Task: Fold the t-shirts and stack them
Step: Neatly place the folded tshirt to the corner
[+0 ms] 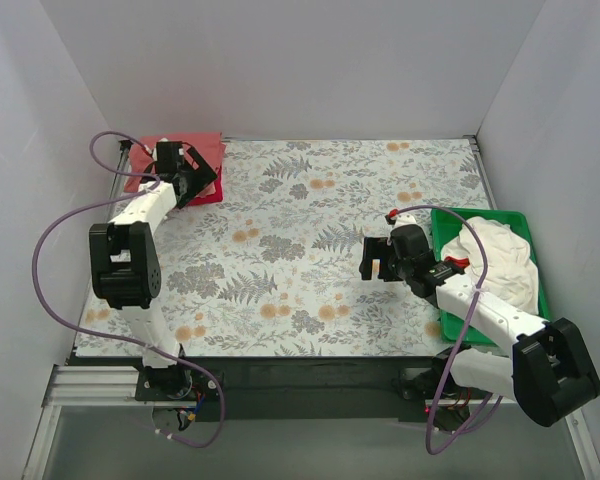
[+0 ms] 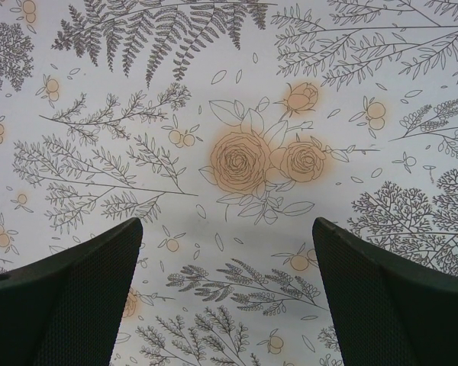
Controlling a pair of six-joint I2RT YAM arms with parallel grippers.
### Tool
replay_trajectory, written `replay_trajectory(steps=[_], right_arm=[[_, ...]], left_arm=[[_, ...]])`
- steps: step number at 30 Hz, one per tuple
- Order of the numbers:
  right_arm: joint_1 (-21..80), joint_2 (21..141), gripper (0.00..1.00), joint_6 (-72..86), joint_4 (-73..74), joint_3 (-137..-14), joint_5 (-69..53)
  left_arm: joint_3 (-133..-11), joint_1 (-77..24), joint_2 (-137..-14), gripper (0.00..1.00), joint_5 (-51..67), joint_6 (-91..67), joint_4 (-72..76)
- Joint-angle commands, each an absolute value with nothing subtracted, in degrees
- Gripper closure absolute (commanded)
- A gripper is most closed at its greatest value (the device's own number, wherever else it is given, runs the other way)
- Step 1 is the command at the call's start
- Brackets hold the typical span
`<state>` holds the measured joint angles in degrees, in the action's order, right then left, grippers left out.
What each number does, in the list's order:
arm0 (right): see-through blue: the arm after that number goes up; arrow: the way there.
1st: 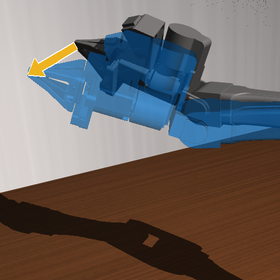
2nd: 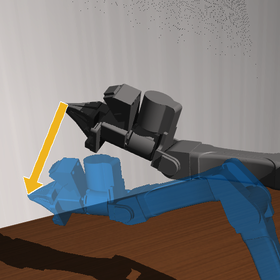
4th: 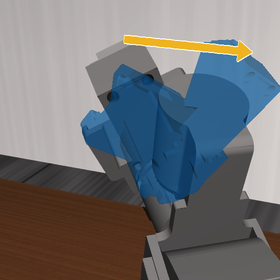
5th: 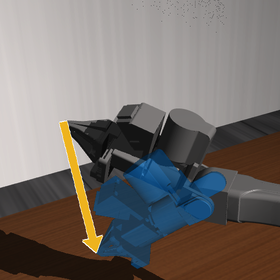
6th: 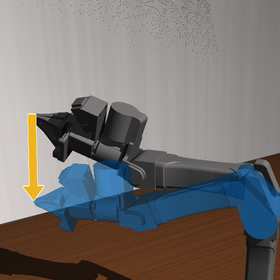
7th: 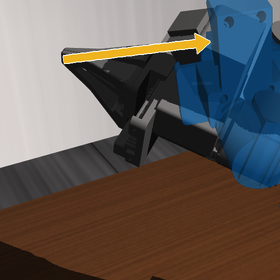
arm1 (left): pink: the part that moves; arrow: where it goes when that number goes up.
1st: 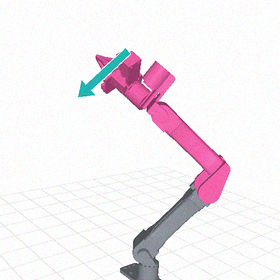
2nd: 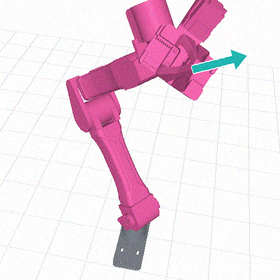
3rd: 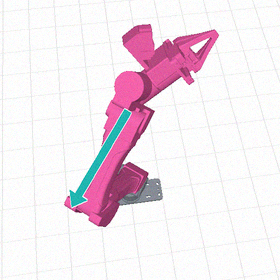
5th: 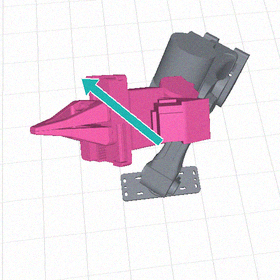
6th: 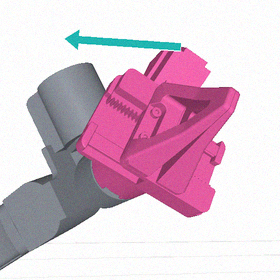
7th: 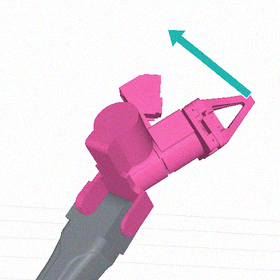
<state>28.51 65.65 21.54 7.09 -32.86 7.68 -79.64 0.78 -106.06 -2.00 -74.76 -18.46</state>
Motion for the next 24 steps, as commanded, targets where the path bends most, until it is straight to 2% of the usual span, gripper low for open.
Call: replay_trajectory(steps=[1,8,13,15,19,20,22,23,24], right_arm=[[28.39,64.42,0.02,20.83,5.54,-32.17,7.82],[28.39,65.04,0.02,20.65,5.54,-32.08,8.52],[28.39,65.65,0.02,20.65,5.54,-32.43,8.61],[28.39,66.09,0.02,20.65,5.54,-32.43,8.70],[28.30,66.80,0.02,20.74,5.62,-32.61,8.61],[28.30,67.06,0.02,20.66,5.54,-32.69,8.61],[28.30,67.24,0.02,20.57,5.54,-32.78,8.70],[28.39,67.58,0.02,20.57,5.54,-32.96,8.96],[28.39,67.67,0.02,20.57,5.62,-33.05,8.88]], left_arm=[[-81.21,0.97,-107.40,0.16,2.02,-71.46,-14.94],[-82.79,0.97,-111.18,0.24,1.23,-70.05,-14.41],[-84.72,0.97,-112.94,0.48,2.37,-70.14,-14.41],[-85.16,0.88,-113.12,0.54,3.16,-70.22,-14.33],[-86.48,0.79,-113.47,0.74,3.51,-70.40,-14.41],[-86.83,0.79,-113.55,0.82,3.95,-70.57,-14.41],[-87.45,0.79,-114.17,0.89,4.13,-70.58,-14.41],[-88.06,0.79,-114.52,1.00,4.04,-70.58,-14.41],[-88.41,0.79,-115.30,1.00,4.13,-70.58,-14.41]])
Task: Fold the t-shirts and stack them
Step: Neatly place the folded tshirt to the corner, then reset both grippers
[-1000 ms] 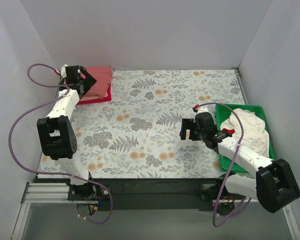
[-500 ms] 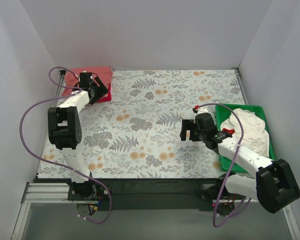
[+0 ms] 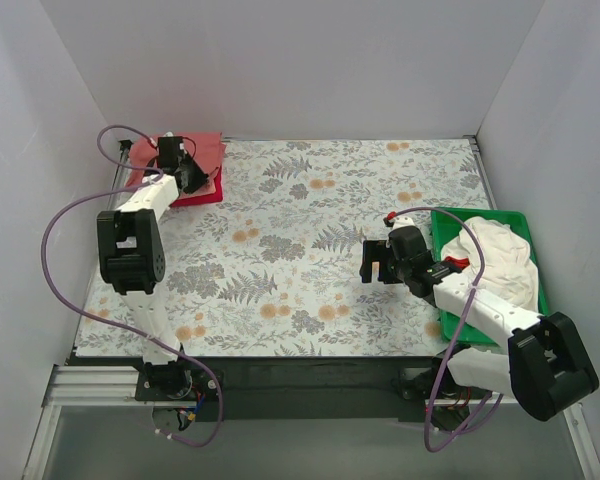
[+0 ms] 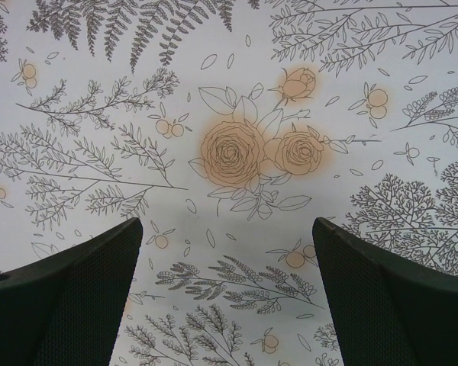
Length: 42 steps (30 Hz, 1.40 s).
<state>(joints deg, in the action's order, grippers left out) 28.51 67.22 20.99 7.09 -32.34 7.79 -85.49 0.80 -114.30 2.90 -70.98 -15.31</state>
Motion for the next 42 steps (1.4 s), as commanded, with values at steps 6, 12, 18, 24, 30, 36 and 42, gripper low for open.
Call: replay_trajectory(steps=[6,12,18,24,30,36,42], right_arm=[[28.30,67.59,0.02,20.21,5.63,-33.40,9.32],[28.30,68.20,0.02,20.39,5.71,-34.01,8.97],[28.39,68.29,0.02,20.39,5.89,-33.84,8.88],[28.30,68.64,0.02,20.57,5.89,-33.75,8.18],[28.39,67.15,0.02,20.57,6.50,-33.58,7.82],[28.39,63.64,0.02,20.92,7.29,-33.22,7.03],[28.39,58.10,0.02,20.83,9.84,-33.22,6.77]], left_arm=[[-88.60,0.79,-116.72,1.00,6.50,-74.25,-12.14],[-80.96,0.79,-111.89,1.00,7.56,-81.82,-1.86],[-75.94,0.79,-109.60,1.00,3.69,-85.08,-0.26],[-71.28,-1.05,-108.81,0.93,2.11,-86.31,-0.35],[-71.01,-1.23,-105.21,0.68,4.04,-84.73,-0.88],[-73.47,-3.07,-95.29,0.30,6.68,-81.39,-4.56],[-73.13,-3.95,-82.13,0.15,10.19,-81.65,-10.98]])
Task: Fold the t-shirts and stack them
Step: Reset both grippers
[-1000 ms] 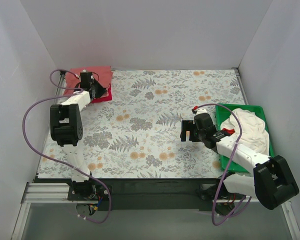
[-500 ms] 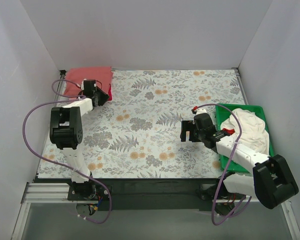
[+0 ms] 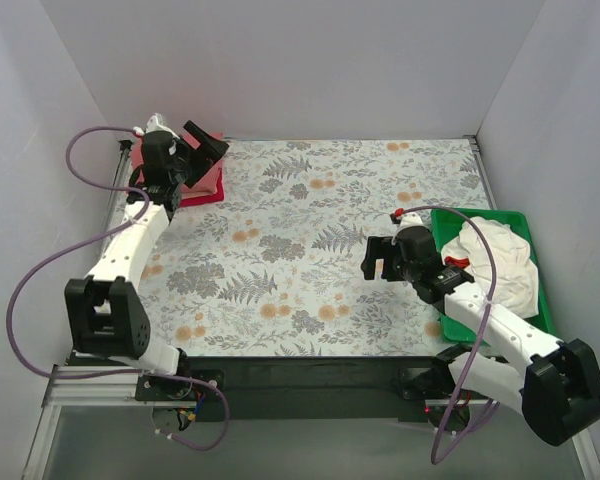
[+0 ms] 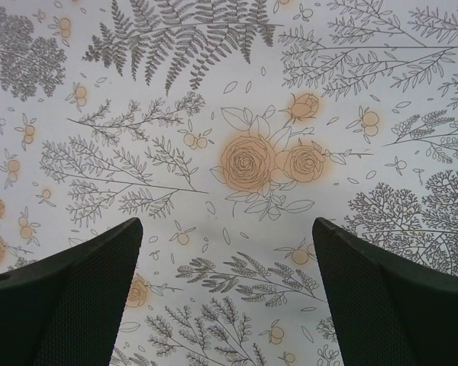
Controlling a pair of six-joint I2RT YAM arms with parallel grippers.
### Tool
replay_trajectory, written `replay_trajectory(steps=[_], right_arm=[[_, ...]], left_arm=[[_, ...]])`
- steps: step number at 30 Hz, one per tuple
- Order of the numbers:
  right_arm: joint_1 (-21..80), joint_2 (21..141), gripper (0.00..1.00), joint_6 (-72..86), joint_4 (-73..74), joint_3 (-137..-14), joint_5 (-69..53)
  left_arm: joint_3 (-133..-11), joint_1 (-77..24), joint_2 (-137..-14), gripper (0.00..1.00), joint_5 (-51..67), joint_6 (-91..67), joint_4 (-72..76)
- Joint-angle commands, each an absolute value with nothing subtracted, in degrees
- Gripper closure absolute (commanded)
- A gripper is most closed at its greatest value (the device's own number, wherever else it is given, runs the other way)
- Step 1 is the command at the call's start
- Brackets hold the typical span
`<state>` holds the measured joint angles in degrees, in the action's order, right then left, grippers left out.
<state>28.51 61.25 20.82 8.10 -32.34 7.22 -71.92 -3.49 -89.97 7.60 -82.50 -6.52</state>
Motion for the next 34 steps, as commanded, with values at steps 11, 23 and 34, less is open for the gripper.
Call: replay_trajectory(steps=[11,23,34], right_arm=[[28.39,46.42,0.02,21.71,14.32,-29.45,6.95],[28.39,38.59,0.02,25.93,14.68,-22.25,6.85],[28.39,35.07,0.02,28.56,14.85,-18.81,8.70]], left_arm=[[-51.96,-13.76,-60.21,0.10,2.22,-91.67,-20.04],[-35.43,-29.70,-59.24,0.08,-10.80,-97.21,-25.75],[-36.03,-29.88,-59.93,0.07,-17.76,-97.56,-28.57]])
